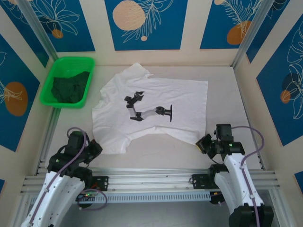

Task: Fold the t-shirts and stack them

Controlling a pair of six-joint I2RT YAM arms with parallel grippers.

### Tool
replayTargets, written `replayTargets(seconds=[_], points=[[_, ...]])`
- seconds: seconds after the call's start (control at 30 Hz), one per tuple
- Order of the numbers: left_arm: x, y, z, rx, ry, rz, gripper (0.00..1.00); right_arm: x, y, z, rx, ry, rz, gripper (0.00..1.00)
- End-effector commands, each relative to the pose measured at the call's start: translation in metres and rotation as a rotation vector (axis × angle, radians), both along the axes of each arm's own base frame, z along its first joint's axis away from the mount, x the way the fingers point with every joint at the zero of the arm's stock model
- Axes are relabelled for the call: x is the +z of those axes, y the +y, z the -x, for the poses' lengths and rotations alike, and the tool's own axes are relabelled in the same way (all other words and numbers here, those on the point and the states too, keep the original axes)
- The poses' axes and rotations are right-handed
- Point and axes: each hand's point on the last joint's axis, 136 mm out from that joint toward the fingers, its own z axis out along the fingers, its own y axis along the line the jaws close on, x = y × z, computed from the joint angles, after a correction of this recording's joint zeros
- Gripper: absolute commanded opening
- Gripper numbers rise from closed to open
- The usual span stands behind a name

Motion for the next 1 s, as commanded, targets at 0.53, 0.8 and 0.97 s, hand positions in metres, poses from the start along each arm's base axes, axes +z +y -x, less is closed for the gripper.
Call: replayTargets(seconds=[0.53,0.8,0.97], points=[[-0.025,0.019,0.02,0.156,0.081,-0.013,0.02,-0.024,-0.029,0.004,-0.244,0.083,-0.089,0.0],[-0.011,0.011,0.003,0.132,0.067,0.001,0.08,-0.012,-0.033,0.001,-0.222,0.041,-0.037,0.0],[0.009,0.004,-0.025,0.104,0.03,-0.019,0.12,0.005,-0.037,-0.016,-0.17,0.012,0.035,0.0]])
